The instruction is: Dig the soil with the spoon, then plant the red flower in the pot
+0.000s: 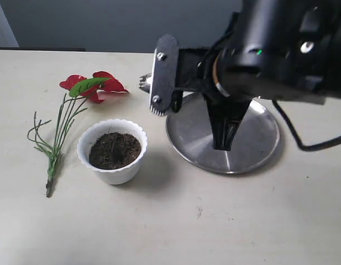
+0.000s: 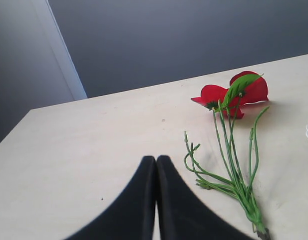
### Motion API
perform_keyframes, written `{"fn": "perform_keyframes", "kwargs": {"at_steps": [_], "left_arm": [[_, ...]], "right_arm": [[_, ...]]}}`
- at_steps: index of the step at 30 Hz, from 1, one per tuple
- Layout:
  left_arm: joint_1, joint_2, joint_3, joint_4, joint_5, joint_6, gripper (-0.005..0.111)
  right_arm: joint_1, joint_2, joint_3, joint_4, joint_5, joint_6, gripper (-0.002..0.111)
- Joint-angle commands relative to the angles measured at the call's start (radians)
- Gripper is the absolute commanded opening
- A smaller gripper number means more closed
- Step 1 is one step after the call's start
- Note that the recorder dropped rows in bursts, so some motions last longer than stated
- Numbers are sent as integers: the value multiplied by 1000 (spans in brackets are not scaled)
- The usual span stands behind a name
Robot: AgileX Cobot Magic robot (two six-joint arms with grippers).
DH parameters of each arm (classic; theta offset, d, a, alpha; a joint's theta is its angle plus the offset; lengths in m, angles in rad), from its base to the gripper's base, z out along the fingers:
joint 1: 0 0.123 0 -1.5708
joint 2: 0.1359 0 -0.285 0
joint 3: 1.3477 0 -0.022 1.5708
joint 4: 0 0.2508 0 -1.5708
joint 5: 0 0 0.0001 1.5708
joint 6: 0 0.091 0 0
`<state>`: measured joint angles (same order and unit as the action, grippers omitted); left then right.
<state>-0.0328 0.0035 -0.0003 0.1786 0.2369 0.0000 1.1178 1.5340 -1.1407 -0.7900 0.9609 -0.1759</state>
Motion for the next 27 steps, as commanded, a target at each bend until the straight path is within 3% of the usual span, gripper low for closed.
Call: {"fn": "perform_keyframes", "kwargs": {"at_steps": [1,5,11,27], "left_arm": [[3,-4,0,-3,2,0,0],[3,-4,0,-3,2,0,0],[3,-4,0,-1,2,0,0],[3,-4,0,-1,2,0,0]], "right_arm": [[111,97,-7,-253,41,-22,1],[183,198,-7,-388,73,-38,1],[252,292,-7,-440,79,-41,1],[237,334,-7,-458,11,-104,-1]]}}
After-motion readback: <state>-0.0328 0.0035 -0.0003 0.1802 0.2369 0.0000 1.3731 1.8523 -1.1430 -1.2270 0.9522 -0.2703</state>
